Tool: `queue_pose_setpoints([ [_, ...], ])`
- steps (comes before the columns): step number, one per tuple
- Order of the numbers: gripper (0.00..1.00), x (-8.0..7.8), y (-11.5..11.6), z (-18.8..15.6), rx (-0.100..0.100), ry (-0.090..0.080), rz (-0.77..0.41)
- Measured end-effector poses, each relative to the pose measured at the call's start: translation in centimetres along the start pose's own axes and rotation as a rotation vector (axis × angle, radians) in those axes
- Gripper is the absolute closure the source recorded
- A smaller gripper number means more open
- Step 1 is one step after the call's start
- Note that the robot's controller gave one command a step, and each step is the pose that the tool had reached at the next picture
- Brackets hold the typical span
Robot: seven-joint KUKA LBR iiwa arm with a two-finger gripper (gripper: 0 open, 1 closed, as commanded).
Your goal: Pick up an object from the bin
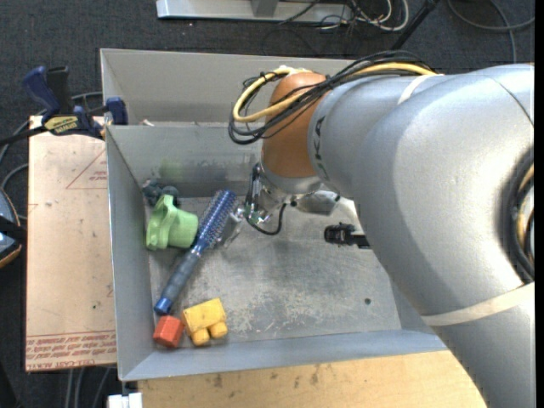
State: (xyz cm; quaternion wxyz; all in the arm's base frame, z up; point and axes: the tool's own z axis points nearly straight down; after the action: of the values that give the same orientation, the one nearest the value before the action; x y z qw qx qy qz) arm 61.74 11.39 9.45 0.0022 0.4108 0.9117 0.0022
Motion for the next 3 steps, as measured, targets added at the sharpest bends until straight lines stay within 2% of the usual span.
queue_pose_setpoints([
  [1, 0.0, 1.6, 4.5, 1.6, 0.009, 0.0, -0.052],
  [2, 0.0, 9.5, 4.6, 1.3, 0.004, 0.004, -0.399],
  [3, 0.0, 1.0, -11.0, -6.0, 0.007, 0.002, -0.738],
])
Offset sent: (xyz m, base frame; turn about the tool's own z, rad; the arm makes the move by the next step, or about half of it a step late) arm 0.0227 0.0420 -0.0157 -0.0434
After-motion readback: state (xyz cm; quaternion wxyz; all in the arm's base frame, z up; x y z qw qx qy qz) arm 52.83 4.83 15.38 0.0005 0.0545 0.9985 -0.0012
